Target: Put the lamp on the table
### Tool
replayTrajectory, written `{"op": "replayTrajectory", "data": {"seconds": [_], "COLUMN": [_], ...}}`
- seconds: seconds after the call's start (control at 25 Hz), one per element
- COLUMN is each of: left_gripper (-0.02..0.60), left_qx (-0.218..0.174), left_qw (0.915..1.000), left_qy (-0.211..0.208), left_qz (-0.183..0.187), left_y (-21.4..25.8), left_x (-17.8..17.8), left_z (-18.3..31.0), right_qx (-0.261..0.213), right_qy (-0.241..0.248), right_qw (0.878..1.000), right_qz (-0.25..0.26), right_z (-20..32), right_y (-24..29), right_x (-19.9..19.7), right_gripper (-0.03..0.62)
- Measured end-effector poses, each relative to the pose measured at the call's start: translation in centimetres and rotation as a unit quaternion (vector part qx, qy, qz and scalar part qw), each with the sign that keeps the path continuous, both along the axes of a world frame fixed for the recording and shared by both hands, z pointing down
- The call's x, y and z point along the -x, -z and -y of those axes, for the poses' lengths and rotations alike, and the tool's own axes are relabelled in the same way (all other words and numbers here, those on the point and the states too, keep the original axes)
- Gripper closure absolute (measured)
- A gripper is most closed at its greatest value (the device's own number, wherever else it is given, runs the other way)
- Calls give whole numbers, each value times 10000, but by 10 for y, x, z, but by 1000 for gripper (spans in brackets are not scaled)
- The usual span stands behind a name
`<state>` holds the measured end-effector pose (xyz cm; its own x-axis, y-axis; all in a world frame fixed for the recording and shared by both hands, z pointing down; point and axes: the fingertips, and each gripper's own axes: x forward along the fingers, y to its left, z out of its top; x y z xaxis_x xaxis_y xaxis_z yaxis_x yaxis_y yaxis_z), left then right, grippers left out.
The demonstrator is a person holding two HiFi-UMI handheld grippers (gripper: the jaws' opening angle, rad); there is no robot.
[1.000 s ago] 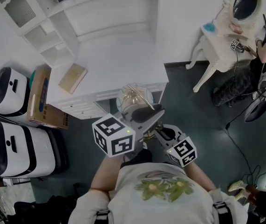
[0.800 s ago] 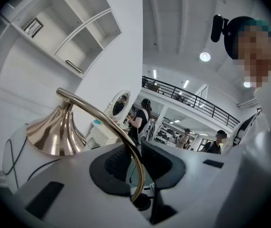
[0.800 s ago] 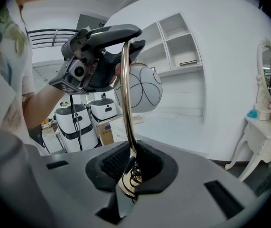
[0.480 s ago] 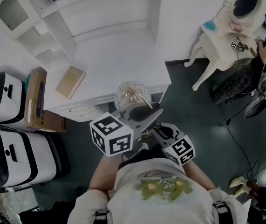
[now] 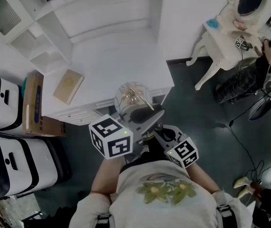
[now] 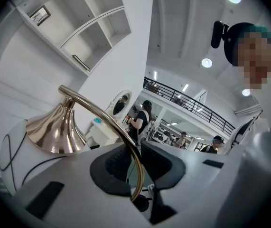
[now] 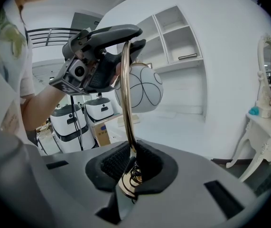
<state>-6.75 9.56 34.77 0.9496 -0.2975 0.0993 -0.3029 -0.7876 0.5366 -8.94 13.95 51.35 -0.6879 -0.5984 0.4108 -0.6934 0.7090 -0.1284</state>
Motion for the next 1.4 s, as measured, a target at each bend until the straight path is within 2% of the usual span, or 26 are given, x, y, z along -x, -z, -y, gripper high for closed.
{"op": "replayTrajectory", "data": {"seconds": [0.24,0.6,1.0,1.16,1.4], "left_gripper": [502,502,502,502,502], "left_qx": [-43,-139,-299,-339,-413], "left_qw": [9998,9997,9994,9991,9986], "left_qy": [-20,11,51,80,57], "left_qz": [187,182,194,257,329], "left_y": [-4,4,19,22,28], "left_x": [-4,-14,-22,-25,-33], "left_z": [25,75,139,161,189], "right_qx": [-11,-114,-348,-253,-427], "right_qy": [32,192,207,190,225], "right_qw": [10000,9997,9992,9995,9988], "right_qz": [-15,-99,36,-49,77], "right_z": [24,77,148,169,200], "right_y": [-1,1,19,15,26], "right_x": [-4,-13,-18,-23,-25], "right_gripper": [534,534,534,534,534]}}
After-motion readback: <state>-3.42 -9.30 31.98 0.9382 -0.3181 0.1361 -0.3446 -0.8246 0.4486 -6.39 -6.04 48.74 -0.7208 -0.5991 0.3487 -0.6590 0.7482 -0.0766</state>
